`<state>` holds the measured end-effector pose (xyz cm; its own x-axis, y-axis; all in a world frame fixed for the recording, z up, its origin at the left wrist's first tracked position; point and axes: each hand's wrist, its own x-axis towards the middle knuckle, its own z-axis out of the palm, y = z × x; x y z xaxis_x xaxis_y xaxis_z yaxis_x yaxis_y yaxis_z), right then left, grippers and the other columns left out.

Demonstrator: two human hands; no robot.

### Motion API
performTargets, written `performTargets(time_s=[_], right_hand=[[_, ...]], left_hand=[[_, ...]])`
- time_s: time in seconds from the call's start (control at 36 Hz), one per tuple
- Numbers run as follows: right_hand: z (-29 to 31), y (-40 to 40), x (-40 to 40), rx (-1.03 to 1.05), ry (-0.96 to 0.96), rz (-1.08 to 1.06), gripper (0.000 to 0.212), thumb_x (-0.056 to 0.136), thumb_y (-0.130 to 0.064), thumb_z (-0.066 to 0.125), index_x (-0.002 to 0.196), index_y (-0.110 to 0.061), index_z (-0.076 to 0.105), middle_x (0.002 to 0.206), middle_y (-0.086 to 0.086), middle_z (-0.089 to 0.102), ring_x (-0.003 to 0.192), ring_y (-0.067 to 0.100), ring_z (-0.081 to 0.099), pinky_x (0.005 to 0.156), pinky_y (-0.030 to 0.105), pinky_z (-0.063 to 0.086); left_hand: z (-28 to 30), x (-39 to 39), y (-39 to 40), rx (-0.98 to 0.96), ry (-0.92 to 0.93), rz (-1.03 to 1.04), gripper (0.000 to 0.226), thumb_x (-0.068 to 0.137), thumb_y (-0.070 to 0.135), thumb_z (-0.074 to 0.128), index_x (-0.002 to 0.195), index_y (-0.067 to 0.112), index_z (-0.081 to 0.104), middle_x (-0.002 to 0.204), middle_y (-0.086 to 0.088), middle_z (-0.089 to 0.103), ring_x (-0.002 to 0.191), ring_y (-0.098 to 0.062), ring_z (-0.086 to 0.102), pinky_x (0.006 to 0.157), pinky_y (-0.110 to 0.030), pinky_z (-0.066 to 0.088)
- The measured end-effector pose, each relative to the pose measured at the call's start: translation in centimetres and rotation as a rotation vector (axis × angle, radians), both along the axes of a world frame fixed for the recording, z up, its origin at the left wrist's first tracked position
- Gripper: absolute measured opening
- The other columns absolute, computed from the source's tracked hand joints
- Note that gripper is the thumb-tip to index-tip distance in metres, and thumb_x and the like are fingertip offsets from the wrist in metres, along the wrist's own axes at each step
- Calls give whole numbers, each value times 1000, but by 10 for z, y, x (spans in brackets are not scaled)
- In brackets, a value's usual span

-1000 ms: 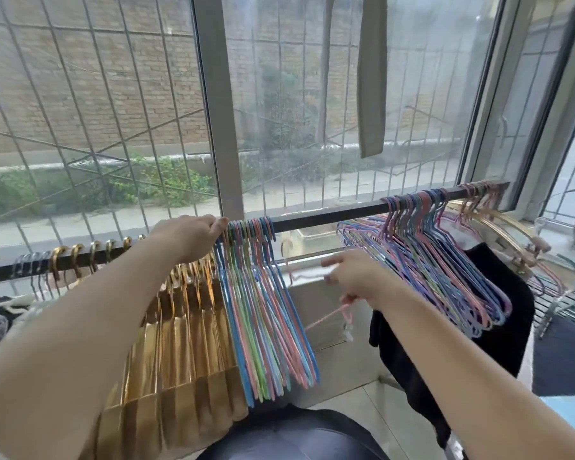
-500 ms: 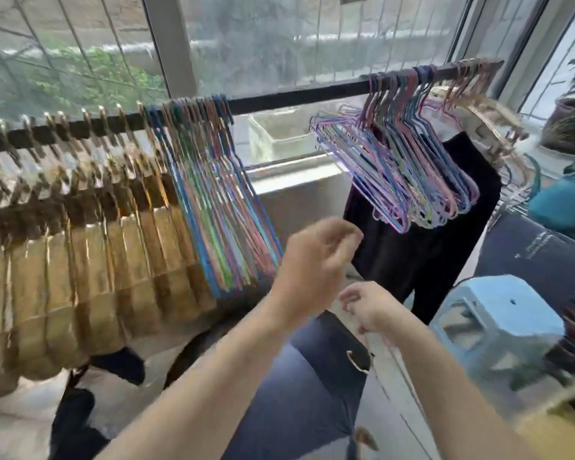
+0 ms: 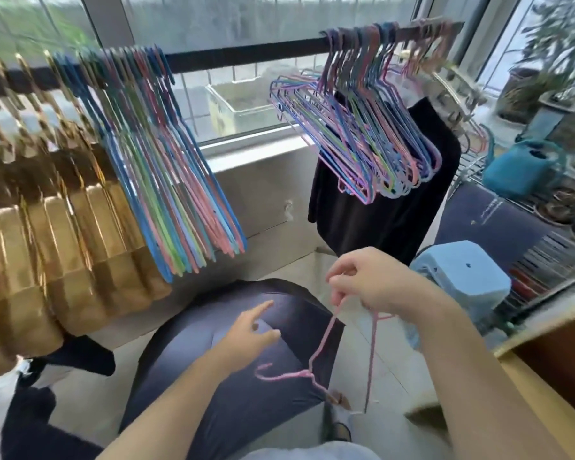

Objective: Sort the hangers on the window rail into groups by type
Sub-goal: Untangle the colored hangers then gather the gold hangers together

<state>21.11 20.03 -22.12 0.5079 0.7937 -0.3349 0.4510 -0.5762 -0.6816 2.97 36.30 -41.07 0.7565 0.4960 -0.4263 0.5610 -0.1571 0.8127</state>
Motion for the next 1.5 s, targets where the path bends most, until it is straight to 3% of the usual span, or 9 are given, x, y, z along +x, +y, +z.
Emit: performTargets(time_s=[0.08, 0.25, 0.36, 0.75, 0.97, 1.11, 1.25, 1.42, 1.5], right_hand=[[12, 1, 5, 158, 65, -116, 17, 98, -7, 56, 98, -13, 73, 75, 8, 76, 43, -2, 55, 44, 8, 37], [12, 8, 33, 329, 45, -396, 19, 101, -9, 58, 94, -17, 74, 63, 1, 65, 52, 6, 56, 48, 20, 43], [1, 10, 57, 345, -58, -577, 17, 102, -15, 57, 104, -16, 73, 77, 3, 63, 70, 17, 56, 59, 28, 43], [-36, 16, 47, 403, -74, -569, 16, 99, -18, 59, 112, -22, 68, 100, -10, 67, 92, 5, 64, 72, 19, 46], [-80, 13, 23, -44, 61, -258, 18, 100, -24, 56, 113, -22, 68, 108, -4, 68, 94, 14, 62, 78, 30, 49], [-96, 22, -8, -209, 101, -53, 23, 101, -27, 57, 119, -21, 69, 108, -6, 66, 107, 18, 62, 93, 31, 50], [-106, 27, -21, -282, 138, 106, 48, 100, -36, 59, 147, -28, 50, 143, -3, 57, 127, 18, 56, 102, 32, 44], [-110, 32, -17, -107, 185, 119, 29, 98, -9, 51, 121, -14, 67, 97, 12, 72, 82, 21, 60, 84, 44, 55], [-95, 35, -13, 53, 213, -38, 24, 103, -6, 45, 108, -16, 66, 80, 1, 63, 72, 13, 60, 60, 30, 54]], left_hand=[[14, -5, -1, -244, -134, 70, 20, 103, 38, 61, 120, 40, 70, 126, 13, 71, 111, -13, 69, 106, -45, 52], [37, -12, -4, -449, -117, 34, 75, 104, 53, 45, 118, -20, 59, 120, 1, 76, 113, -18, 71, 105, -40, 51], [49, -19, -10, -392, -175, -67, 41, 107, 38, 52, 109, 5, 77, 123, -4, 75, 120, -19, 68, 112, -43, 49], [52, -32, -8, -391, -195, 298, 44, 110, 24, 44, 110, -11, 70, 105, -15, 79, 107, -31, 73, 102, -41, 55], [46, -19, -10, -131, 43, 548, 29, 109, 28, 41, 94, 12, 61, 106, -12, 67, 68, -33, 74, 85, -58, 58], [92, 10, -29, -306, -33, 591, 27, 108, 24, 42, 96, 6, 58, 101, -16, 64, 73, -33, 76, 84, -48, 61], [123, 22, -43, -535, -127, 636, 29, 105, 18, 49, 81, 3, 56, 68, -13, 66, 77, -36, 76, 90, -52, 61], [157, 38, -62, -631, -231, 590, 37, 106, 31, 53, 88, 0, 61, 92, -25, 75, 85, -38, 76, 91, -57, 59], [177, 53, -74, -563, -304, 526, 28, 107, 30, 47, 98, 7, 58, 92, -17, 67, 84, -30, 70, 96, -59, 53]])
